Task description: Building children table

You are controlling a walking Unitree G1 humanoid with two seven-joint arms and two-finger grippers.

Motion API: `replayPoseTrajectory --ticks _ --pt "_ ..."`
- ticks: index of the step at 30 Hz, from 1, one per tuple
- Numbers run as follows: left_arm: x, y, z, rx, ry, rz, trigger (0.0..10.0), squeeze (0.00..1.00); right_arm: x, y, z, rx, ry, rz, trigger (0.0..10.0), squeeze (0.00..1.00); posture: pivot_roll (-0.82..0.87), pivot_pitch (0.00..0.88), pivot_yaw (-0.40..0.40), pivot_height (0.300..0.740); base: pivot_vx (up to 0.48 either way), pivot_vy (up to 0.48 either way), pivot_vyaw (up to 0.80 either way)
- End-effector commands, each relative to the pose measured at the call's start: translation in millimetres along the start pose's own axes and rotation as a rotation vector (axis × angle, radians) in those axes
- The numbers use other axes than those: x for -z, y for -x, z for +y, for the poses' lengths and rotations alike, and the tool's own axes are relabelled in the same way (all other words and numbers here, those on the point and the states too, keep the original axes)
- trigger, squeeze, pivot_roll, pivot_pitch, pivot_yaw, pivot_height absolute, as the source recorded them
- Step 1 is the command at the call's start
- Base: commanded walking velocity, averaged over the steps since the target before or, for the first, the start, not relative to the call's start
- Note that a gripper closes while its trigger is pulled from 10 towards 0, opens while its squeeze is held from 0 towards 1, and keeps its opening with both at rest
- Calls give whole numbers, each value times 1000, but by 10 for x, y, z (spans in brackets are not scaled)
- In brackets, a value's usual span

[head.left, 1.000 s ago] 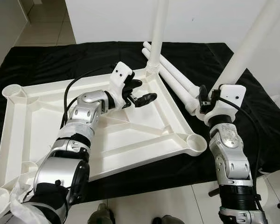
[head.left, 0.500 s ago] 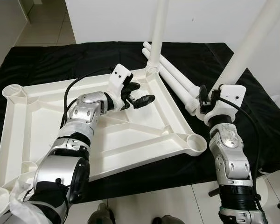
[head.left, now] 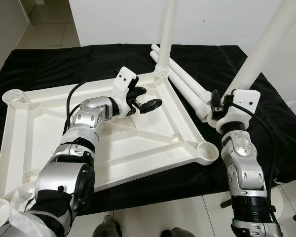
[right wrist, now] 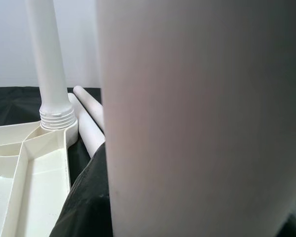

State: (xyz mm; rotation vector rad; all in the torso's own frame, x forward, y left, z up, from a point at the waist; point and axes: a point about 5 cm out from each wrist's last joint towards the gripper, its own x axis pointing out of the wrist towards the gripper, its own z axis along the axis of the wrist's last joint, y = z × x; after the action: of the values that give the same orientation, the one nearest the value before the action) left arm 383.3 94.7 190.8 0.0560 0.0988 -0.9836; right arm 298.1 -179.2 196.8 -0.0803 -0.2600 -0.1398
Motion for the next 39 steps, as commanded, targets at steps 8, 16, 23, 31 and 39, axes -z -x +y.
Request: replayPoseTrajectory --ticks 8,16,23,31,39 --pt "3 91 303 -562 27 12 10000 0 -26 6 2 7 2 -20 10000 0 18 34 -15 740 0 0 0" --pt "13 110 334 -595 30 21 10000 0 -24 6 2 8 3 -20 10000 0 17 34 -16 740 0 0 0" --pt "18 118 349 -616 35 23 10000 0 -24 4 0 9 3 -20 10000 0 16 33 -17 740 0 0 0" --pt "15 155 396 -676 47 16 10000 0 -23 0 1 9 3 -19 10000 0 16 33 -18 740 0 0 0" --pt "-5 194 440 -743 77 -17 10000 0 -26 -6 0 10 4 -21 10000 0 15 32 -16 740 0 0 0"
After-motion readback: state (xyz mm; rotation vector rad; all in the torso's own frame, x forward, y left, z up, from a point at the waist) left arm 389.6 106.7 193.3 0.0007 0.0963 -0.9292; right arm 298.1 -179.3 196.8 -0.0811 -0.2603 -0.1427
